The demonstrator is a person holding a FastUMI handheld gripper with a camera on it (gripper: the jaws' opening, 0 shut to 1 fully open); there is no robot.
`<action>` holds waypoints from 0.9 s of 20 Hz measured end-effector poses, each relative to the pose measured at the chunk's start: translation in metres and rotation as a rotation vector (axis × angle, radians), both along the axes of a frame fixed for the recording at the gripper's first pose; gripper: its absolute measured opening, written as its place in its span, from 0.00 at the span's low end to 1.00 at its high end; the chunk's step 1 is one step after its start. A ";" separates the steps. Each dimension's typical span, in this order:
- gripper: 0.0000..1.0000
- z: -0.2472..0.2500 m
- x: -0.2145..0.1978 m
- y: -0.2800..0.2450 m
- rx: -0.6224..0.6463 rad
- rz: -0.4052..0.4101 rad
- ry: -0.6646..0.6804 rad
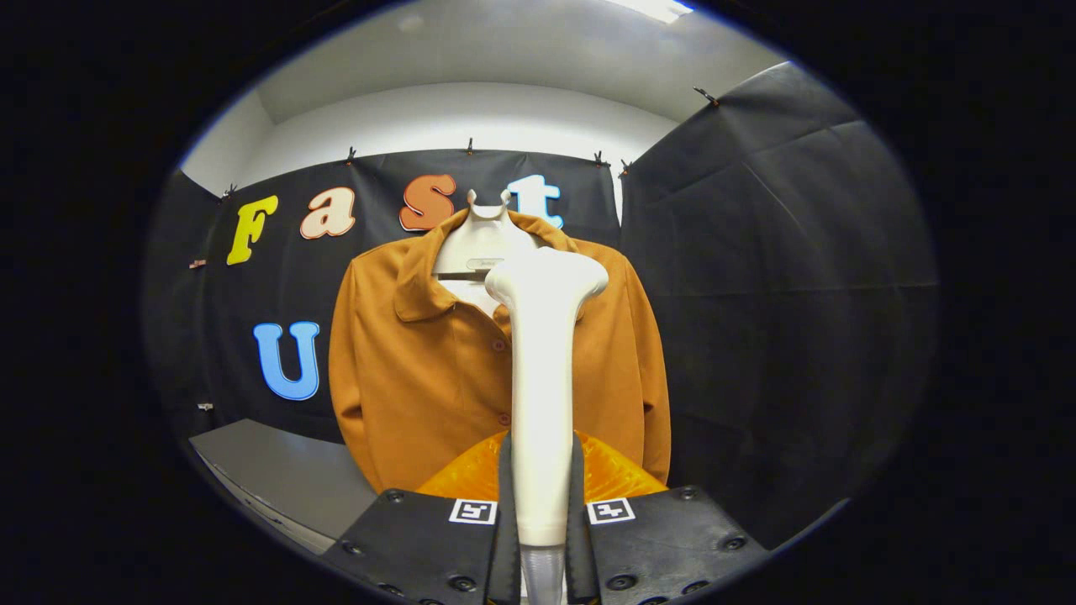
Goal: Iron the clothes twice with a garment steamer, once on the left side and once on the right side.
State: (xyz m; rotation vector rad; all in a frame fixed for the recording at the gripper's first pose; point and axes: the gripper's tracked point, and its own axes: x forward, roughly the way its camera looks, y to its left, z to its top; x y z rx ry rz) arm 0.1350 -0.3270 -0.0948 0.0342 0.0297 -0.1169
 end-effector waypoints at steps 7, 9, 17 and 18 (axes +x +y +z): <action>0.24 -0.065 0.016 -0.011 0.034 -0.009 0.098; 0.24 -0.080 0.014 -0.014 0.050 -0.007 0.114; 0.24 -0.152 -0.010 -0.020 0.047 -0.012 0.241; 0.24 -0.161 -0.014 -0.020 0.049 -0.014 0.262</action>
